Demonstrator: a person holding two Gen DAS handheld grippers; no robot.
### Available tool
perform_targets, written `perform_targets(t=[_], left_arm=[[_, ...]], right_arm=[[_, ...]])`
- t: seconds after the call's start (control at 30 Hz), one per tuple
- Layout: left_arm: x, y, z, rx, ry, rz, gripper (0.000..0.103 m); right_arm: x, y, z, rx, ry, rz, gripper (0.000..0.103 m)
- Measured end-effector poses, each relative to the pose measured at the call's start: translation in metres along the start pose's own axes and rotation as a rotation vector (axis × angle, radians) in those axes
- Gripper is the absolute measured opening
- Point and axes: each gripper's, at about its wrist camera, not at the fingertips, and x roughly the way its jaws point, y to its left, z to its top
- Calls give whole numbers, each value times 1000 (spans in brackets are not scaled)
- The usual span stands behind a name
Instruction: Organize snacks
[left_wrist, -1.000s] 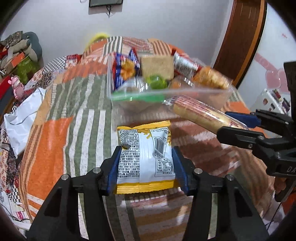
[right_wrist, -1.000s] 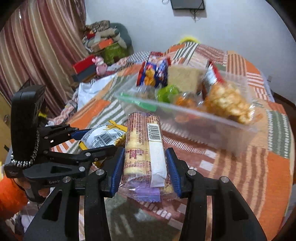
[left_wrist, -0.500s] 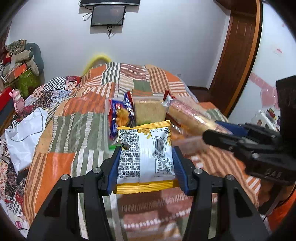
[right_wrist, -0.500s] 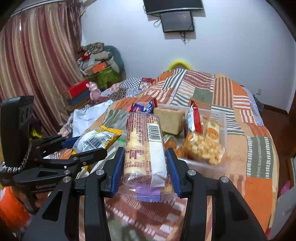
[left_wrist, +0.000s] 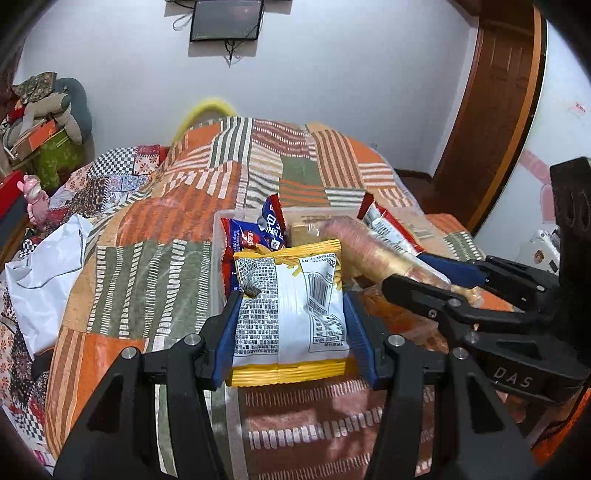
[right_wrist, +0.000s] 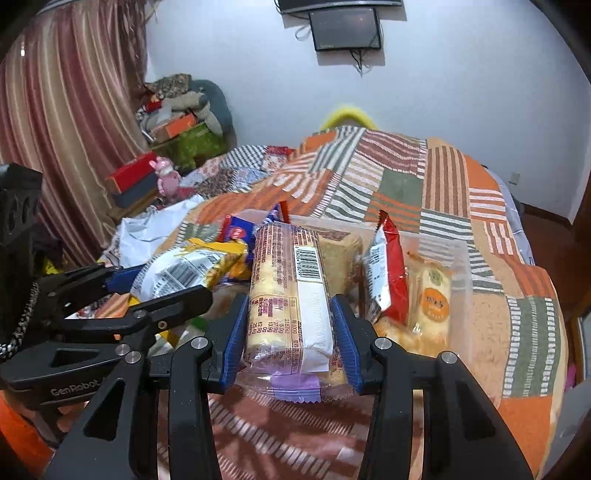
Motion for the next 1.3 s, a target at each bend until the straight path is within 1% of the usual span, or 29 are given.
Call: perform_targets(t=[0.07, 0.1, 0.13, 0.27, 0.37, 0.5, 0.7, 0.77, 0.83, 0.87, 0.9, 0.93, 1.0, 1.07, 1.13, 1.2, 1.3], left_arm=[[3, 1, -1, -5, 2, 5, 57], [2, 1, -2, -9, -1, 1, 60], [1, 3, -2, -14, -4, -1, 62], [-10, 3, -3, -25, -17, -13, 62], [-31, 1, -2, -24, -58, -14, 62], [-70, -6, 4, -16, -137, -23, 62], [-140, -30, 12, 34, -295, -25, 62], [-155, -35, 13, 44, -329, -25, 62], [-172, -41, 12, 48, -363, -28, 63], [-178, -42, 12, 49, -375, -29, 66], [-186, -45, 11, 49, -393, -31, 70], [-191, -47, 10, 49, -407, -29, 71], [-200, -50, 7, 49, -431, -22, 81], [-209, -53, 5, 49, -456, -13, 86], [-217, -56, 3, 53, -479, 1, 90], [-222, -57, 1, 59, -491, 2, 94], [-226, -59, -1, 66, -497, 3, 96]], right_arm=[[-1, -3, 0, 23, -1, 16, 44], [-3, -4, 0, 27, -3, 23, 44], [-7, -4, -1, 26, -9, 21, 44], [-26, -2, -3, 9, -29, 9, 44], [-41, -3, -2, 11, -51, 12, 44], [-78, -3, 2, 25, -114, 3, 44], [-134, 3, 7, 28, -223, -29, 46], [-149, 8, 7, 24, -255, -38, 50], [-167, 14, 6, 20, -298, -55, 57], [-172, 16, 6, 19, -314, -65, 59], [-181, 19, 6, 18, -339, -79, 65], [-187, 21, 5, 17, -356, -90, 69], [-197, 24, 4, 16, -386, -104, 74], [-205, 26, 3, 19, -408, -107, 77], [-211, 28, 0, 23, -427, -120, 85], [-215, 31, -2, 24, -443, -138, 88], [-216, 33, -3, 25, -446, -145, 91]])
